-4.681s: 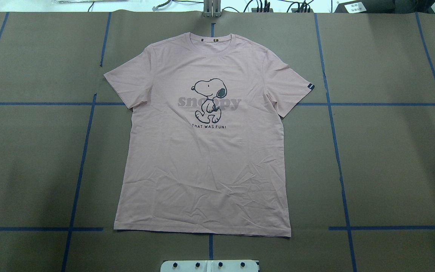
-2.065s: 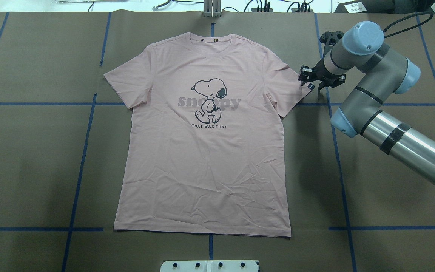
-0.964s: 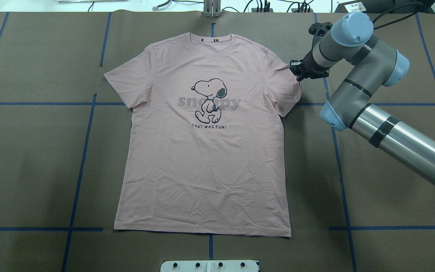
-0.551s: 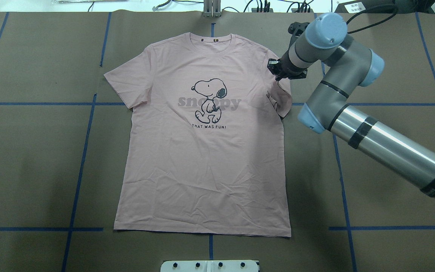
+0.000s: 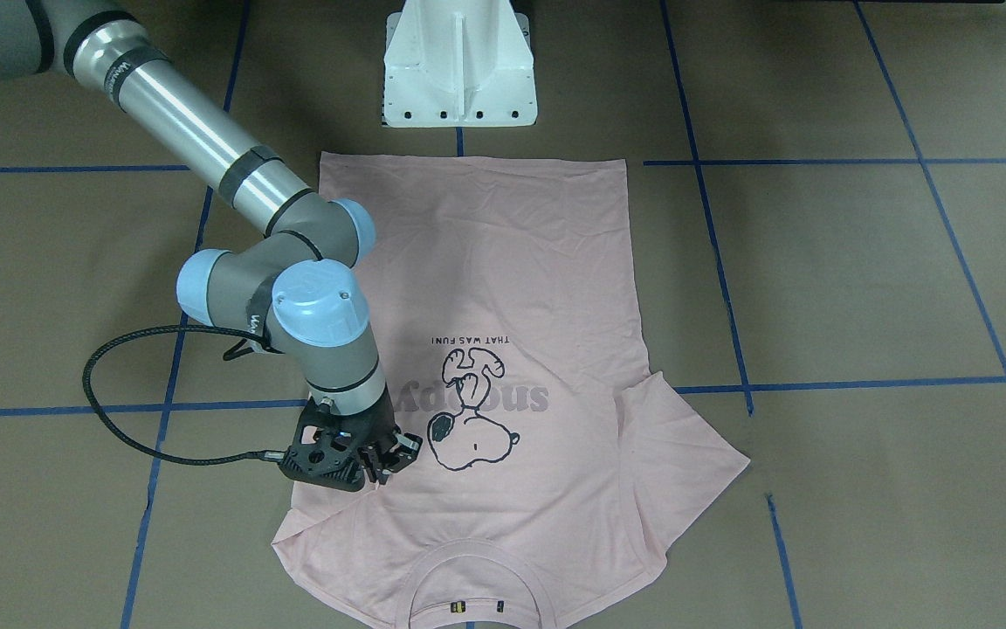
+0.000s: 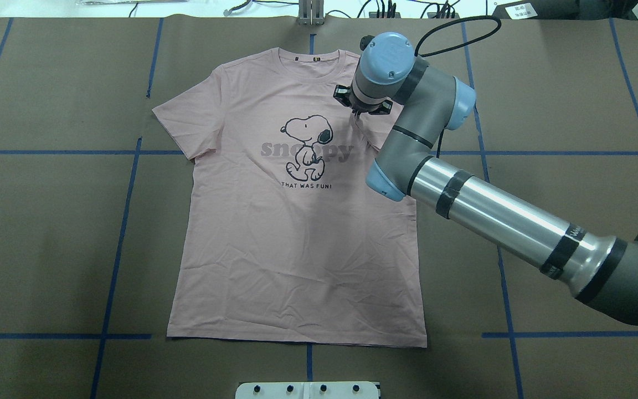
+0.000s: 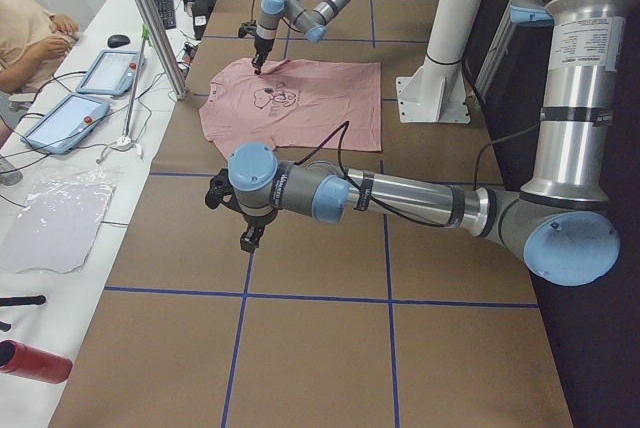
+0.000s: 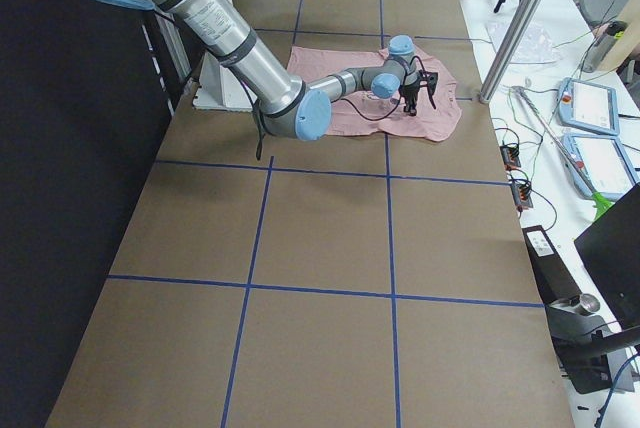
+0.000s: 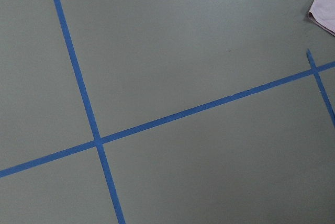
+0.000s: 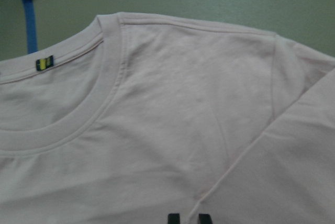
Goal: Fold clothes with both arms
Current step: 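Move the right gripper to the shirt's sleeve nearest it and grasp it, then fold the sleeve inward with the right gripper while the left grasps the other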
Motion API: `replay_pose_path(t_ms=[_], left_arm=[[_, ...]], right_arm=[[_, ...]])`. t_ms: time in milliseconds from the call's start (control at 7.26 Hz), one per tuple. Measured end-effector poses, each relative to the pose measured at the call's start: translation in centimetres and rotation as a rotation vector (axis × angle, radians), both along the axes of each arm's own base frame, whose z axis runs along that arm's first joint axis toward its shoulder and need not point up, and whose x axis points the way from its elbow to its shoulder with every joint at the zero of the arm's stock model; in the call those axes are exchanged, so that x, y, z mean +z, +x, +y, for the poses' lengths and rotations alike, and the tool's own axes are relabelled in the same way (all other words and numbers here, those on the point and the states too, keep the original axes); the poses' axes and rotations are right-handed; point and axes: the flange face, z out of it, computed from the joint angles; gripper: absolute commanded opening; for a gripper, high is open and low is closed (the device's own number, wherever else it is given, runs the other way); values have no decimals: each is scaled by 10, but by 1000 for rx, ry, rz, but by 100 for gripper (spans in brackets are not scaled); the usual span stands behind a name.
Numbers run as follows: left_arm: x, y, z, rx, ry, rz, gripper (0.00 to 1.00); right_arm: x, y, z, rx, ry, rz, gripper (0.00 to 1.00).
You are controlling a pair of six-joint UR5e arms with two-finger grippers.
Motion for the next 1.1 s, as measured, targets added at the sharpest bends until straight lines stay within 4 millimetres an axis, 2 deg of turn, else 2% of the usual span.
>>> replay_pose_path(t_ms=[138,275,413,551,688,826,964,1101], left_arm=[[-10,9,-2,-8,3,32,100],[-26,35,-9,-17,0,62,100],[-48,84,-25,-21,-25,81,100],[-76,149,-53,-36,-83,81,100],[-100,216,-84,-71,-141,56,98],[-116,276,-108,-130,-167,0,96],[-120,323,-128,-185,-167,-54,90],[-116,357,-145,-222,-157,-74,83]], right_arm=[[-21,-8,1,2,20,-11,100],[-41,-5,7,2,48,-39,100],[-52,8,19,1,77,-76,100],[-50,32,41,-4,102,-117,100],[-37,60,64,-12,118,-150,100],[-26,86,85,-26,126,-178,100],[-20,110,103,-39,132,-205,100],[-15,130,117,-47,136,-223,100]])
